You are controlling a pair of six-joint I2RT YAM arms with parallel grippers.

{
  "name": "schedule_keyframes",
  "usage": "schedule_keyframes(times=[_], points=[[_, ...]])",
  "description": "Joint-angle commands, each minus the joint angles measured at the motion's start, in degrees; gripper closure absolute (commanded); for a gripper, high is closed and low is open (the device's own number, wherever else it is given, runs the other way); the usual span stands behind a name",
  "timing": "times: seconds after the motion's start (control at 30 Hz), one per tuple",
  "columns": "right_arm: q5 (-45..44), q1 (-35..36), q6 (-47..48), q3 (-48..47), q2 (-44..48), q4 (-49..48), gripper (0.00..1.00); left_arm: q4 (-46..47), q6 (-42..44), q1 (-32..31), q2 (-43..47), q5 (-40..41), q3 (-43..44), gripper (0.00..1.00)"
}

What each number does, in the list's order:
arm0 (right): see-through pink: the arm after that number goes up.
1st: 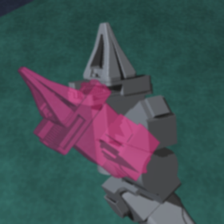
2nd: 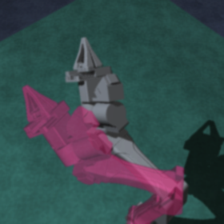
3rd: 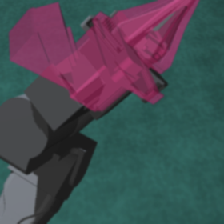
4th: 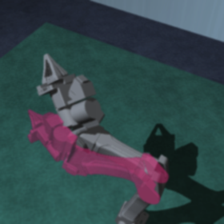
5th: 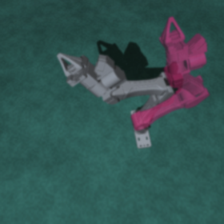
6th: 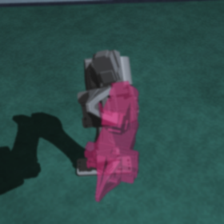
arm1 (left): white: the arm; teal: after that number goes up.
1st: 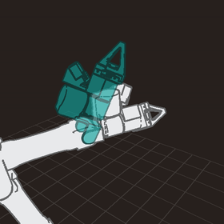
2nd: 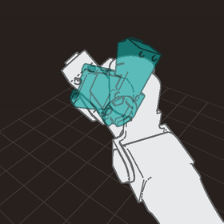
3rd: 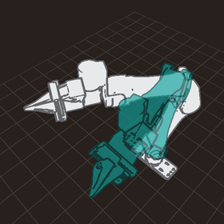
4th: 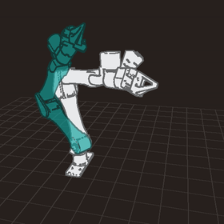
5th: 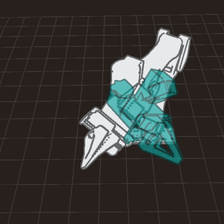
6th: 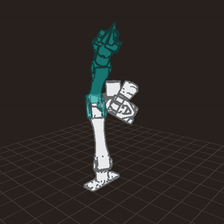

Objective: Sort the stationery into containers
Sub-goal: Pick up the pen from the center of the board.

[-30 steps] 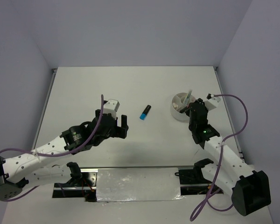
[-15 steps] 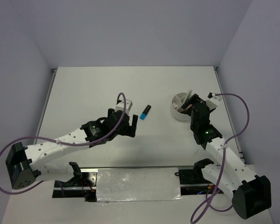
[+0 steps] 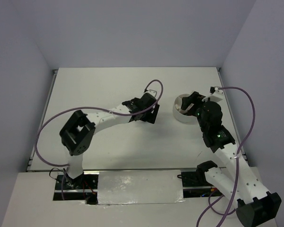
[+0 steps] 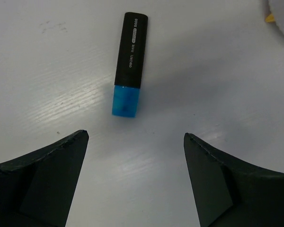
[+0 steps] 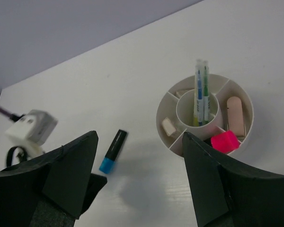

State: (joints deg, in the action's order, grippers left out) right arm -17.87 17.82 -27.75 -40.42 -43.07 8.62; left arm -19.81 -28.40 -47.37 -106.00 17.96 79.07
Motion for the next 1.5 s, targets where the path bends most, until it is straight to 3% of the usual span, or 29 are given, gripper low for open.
schedule_keyframes(times=[0.0, 0.17, 0.9, 1.0, 1.23, 1.27, 1.33, 1.47], points=[[5.6, -0.2, 2.5, -2.0, 1.3, 3.2, 0.20, -2.2, 3.4, 1.3, -4.6, -2.2, 6.8, 0.05], [8.5, -0.2, 3.9, -2.1, 2.3, 4.6, 0.20, -7.6, 6.1, 2.7, -14.2, -3.1, 17.7, 0.06], [8.1, -0.2, 5.0, -2.8, 10.3, 7.5, 0.20, -14.0, 11.8, 4.9, -30.0, -3.6, 32.6, 0.22], [8.2, -0.2, 5.0, -2.7, 10.7, 7.6, 0.20, -17.0, 11.4, 4.8, -32.0, -3.1, 35.2, 0.32], [8.5, -0.2, 5.0, -2.8, 10.6, 7.5, 0.20, -17.9, 10.8, 5.0, -32.1, -6.3, 33.8, 0.43], [8.6, -0.2, 5.0, -2.9, 10.6, 7.5, 0.20, -18.2, 10.7, 5.2, -32.4, -6.8, 34.0, 0.55], [8.8, -0.2, 5.1, -2.9, 10.6, 7.5, 0.19, -19.3, 10.1, 5.4, -33.3, -7.6, 34.6, 0.68], [8.8, -0.2, 5.2, -2.9, 10.8, 7.5, 0.19, -17.4, 7.4, 6.2, -31.7, -9.4, 31.1, 0.79]])
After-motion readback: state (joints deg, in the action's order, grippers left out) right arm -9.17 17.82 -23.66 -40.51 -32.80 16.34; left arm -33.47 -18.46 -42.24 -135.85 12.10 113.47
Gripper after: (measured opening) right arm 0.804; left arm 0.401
